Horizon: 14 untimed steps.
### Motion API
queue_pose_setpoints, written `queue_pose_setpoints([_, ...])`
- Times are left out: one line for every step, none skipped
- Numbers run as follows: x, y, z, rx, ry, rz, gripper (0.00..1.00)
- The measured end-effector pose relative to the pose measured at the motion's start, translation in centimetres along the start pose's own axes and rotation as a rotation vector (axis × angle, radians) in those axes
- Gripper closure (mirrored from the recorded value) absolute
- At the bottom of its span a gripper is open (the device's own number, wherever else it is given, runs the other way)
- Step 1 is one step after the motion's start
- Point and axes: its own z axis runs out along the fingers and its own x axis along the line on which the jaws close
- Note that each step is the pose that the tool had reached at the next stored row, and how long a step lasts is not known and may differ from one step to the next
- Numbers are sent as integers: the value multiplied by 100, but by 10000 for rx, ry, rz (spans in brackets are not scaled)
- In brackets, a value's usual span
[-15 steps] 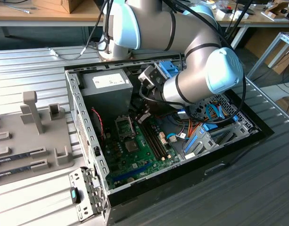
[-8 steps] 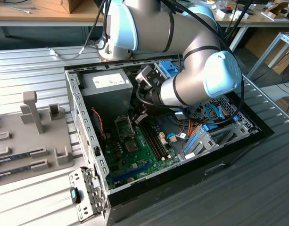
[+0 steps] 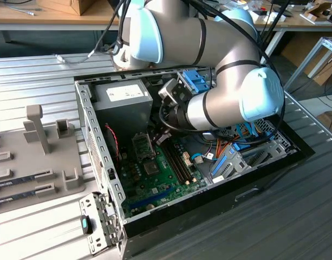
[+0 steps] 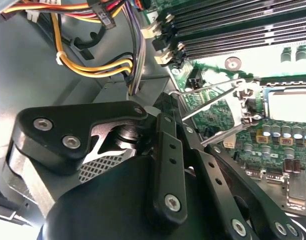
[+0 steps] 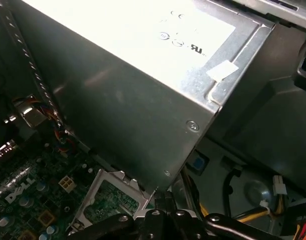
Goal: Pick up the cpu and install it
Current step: 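Close the cpu cover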
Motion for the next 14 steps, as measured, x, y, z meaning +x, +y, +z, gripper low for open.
queue_pose_setpoints([7, -8, -6, -15, -11, -6, 89])
queue_pose_setpoints([18, -20, -15, -42, -29, -15, 89])
queue_pose_setpoints([40, -42, -33, -82, -55, -28, 89])
queue_pose_setpoints([45, -46, -38, -87, -59, -30, 89])
queue_pose_setpoints([47, -48, -42, -89, -60, -29, 89])
queue_pose_setpoints([47, -46, -46, -90, -60, -31, 89])
queue_pose_setpoints([46, -42, -54, -89, -60, -31, 89])
queue_pose_setpoints([46, -39, -57, -89, -59, -31, 89])
queue_pose_setpoints([45, -35, -63, -90, -60, -32, 89])
queue_pose_setpoints([45, -29, -73, -90, -59, -33, 89])
queue_pose_setpoints([44, -26, -78, -90, -59, -33, 89])
queue_pose_setpoints([44, -21, -86, -90, -57, -34, 89])
queue_pose_setpoints([44, -19, -90, -91, -57, -36, 89])
queue_pose_setpoints([44, -17, -94, -92, -57, -38, 89])
